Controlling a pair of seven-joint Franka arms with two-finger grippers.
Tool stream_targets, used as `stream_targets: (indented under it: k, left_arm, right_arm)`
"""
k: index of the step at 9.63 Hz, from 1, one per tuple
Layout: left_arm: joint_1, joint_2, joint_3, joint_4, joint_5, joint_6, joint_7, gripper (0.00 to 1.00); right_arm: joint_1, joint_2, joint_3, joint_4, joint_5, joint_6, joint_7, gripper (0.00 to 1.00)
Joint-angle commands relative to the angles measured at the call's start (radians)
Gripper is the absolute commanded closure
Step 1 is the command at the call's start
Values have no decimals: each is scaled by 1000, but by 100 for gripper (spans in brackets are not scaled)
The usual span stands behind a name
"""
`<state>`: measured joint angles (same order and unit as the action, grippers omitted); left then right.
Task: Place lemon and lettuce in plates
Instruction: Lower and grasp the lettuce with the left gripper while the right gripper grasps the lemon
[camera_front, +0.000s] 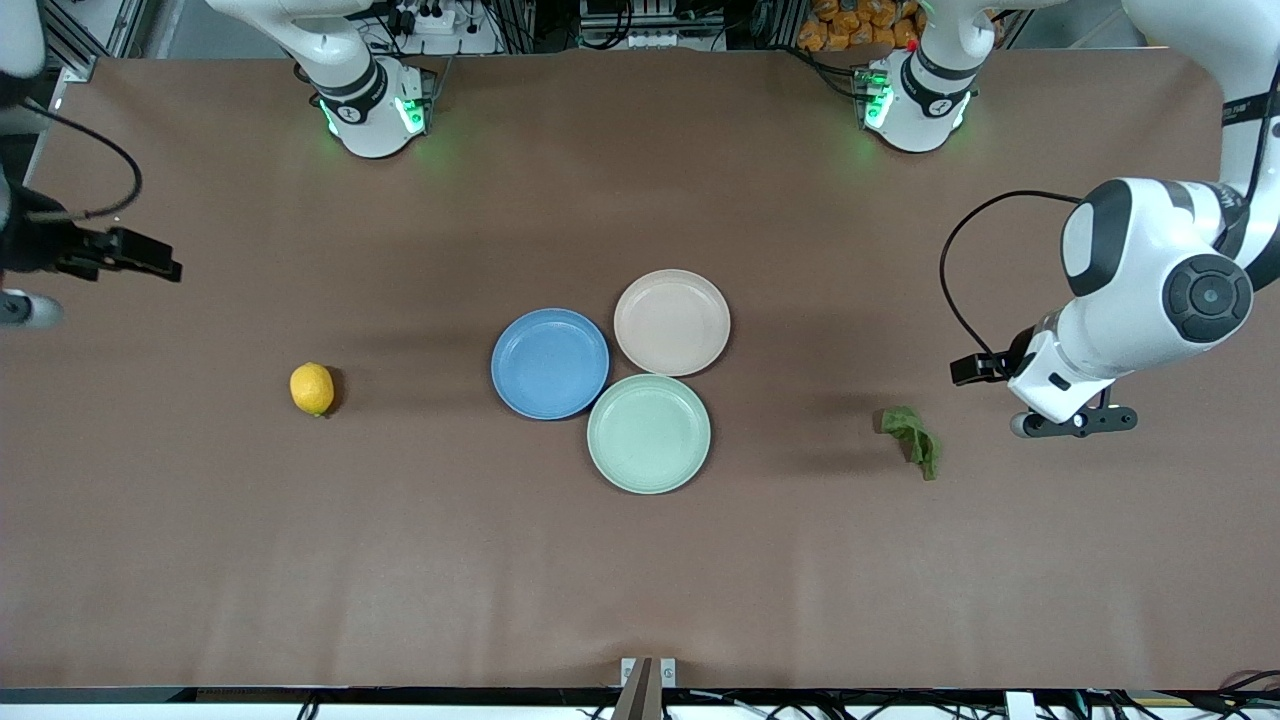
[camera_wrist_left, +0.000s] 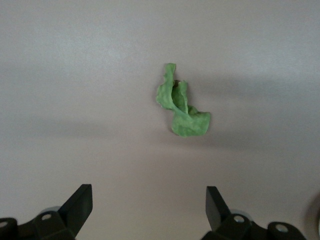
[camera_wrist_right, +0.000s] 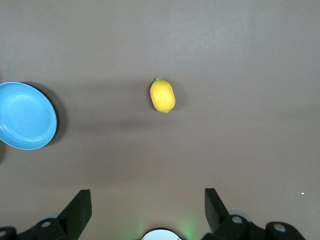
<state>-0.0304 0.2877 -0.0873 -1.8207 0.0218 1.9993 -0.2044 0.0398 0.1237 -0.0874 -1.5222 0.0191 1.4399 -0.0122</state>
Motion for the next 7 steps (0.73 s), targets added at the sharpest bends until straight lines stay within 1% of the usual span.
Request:
stream_targets:
  k: [1, 3, 7]
  left_arm:
    - [9, 57, -6, -26, 6, 89, -79, 0]
    - [-8, 122, -8, -22, 9, 146, -140, 0]
    - [-23, 206, -8, -15, 21, 248, -213, 0]
  right_arm:
    - [-3, 60, 5, -3, -7, 22, 2, 0]
    - [-1, 62, 5, -96, -7, 144, 0, 0]
    - [8, 62, 6, -280, -7, 371, 0, 0]
